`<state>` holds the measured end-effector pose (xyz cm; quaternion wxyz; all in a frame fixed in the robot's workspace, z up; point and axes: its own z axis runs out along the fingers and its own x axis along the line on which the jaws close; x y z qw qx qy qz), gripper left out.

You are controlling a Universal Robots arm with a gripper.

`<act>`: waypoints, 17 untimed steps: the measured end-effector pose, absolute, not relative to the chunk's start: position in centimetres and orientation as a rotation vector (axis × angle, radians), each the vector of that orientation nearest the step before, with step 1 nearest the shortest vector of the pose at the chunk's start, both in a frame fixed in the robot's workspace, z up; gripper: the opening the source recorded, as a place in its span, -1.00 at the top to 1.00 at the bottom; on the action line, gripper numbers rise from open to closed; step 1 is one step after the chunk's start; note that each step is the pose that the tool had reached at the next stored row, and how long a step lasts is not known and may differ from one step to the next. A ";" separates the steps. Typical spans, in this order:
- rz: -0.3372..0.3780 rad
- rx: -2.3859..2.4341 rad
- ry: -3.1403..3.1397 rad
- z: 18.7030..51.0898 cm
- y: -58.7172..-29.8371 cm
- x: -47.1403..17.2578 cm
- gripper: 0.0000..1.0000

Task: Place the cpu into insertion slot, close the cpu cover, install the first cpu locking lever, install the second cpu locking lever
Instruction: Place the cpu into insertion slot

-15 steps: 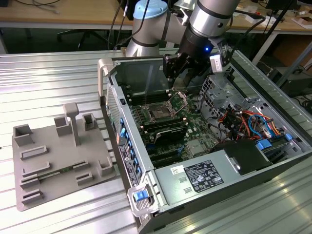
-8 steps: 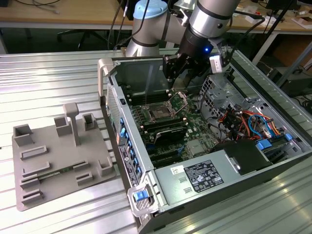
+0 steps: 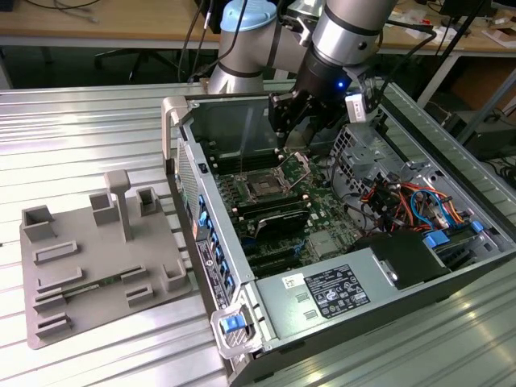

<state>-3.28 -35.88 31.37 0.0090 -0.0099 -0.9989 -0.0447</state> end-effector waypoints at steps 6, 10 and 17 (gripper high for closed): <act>-0.140 -0.031 -3.120 31.3 -35.9 -3.3 -0.09; -0.140 -0.031 -3.120 31.2 -35.9 -3.3 -0.09; -0.140 -0.031 -3.120 30.7 -35.9 -3.3 -0.09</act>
